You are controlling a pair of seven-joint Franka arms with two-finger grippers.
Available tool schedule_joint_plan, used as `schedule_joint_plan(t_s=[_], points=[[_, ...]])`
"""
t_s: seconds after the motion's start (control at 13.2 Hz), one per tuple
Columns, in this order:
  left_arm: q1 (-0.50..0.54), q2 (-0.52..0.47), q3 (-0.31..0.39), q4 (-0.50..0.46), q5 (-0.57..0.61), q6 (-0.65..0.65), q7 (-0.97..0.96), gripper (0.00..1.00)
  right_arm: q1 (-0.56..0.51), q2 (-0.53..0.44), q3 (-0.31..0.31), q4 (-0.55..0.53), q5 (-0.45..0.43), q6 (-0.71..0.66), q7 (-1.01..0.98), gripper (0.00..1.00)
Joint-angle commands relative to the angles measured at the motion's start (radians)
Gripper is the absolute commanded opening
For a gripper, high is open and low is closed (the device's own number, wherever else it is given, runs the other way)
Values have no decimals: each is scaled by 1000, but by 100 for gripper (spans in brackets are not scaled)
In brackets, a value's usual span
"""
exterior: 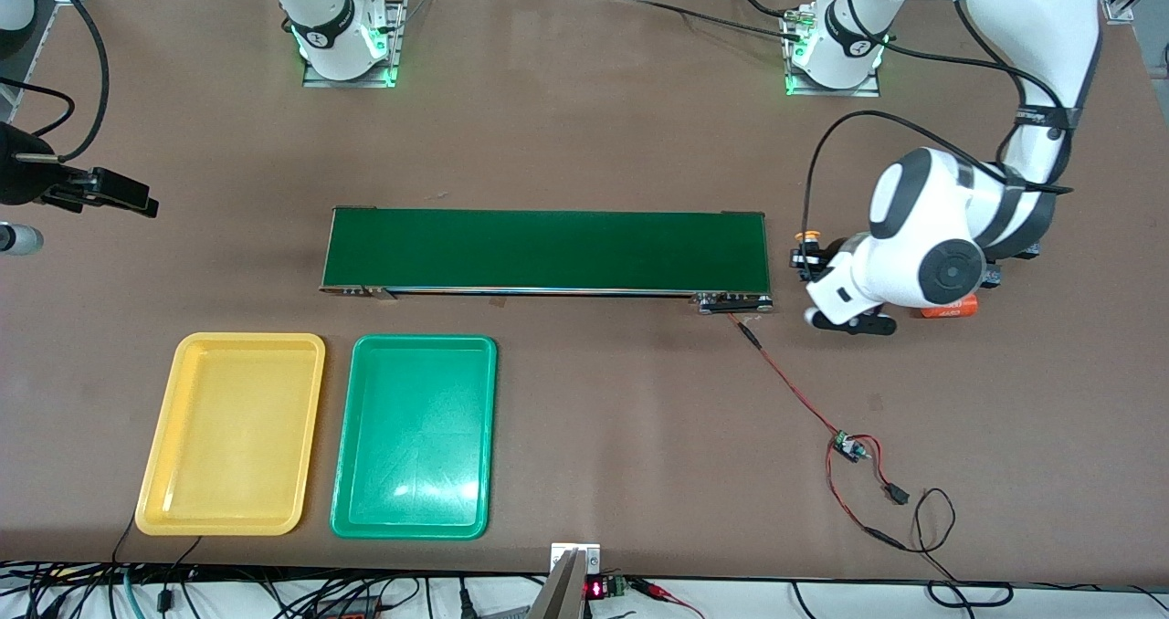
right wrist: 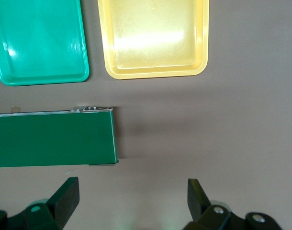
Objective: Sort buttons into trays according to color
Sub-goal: 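Carry the button with the left gripper and set it on the belt end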
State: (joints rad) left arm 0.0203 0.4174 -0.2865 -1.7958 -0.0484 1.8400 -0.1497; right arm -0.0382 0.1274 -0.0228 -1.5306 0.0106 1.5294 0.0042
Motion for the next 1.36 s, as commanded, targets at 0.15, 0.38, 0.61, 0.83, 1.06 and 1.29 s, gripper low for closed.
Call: schedule_joint_plan(t_s=[0.15, 0.38, 0.61, 0.83, 1.06, 1.29], points=[[-25, 0, -57, 3, 24, 13, 1, 0, -6, 1, 3, 3, 16, 11, 13, 100], [-42, 3, -66, 4, 24, 19, -5, 0, -6, 1, 3, 3, 16, 12, 14, 100], [-98, 14, -42, -14, 16, 79, -8, 0, -6, 1, 3, 3, 16, 12, 13, 100], [-149, 11, -5, -20, 7, 93, -11, 0, -6, 1, 3, 3, 16, 14, 14, 100], [-135, 12, -32, -55, 9, 168, 15, 1, -6, 1, 3, 3, 16, 14, 14, 100], [-137, 15, -43, -117, 9, 281, 15, 1, -6, 1, 3, 3, 16, 14, 14, 100]])
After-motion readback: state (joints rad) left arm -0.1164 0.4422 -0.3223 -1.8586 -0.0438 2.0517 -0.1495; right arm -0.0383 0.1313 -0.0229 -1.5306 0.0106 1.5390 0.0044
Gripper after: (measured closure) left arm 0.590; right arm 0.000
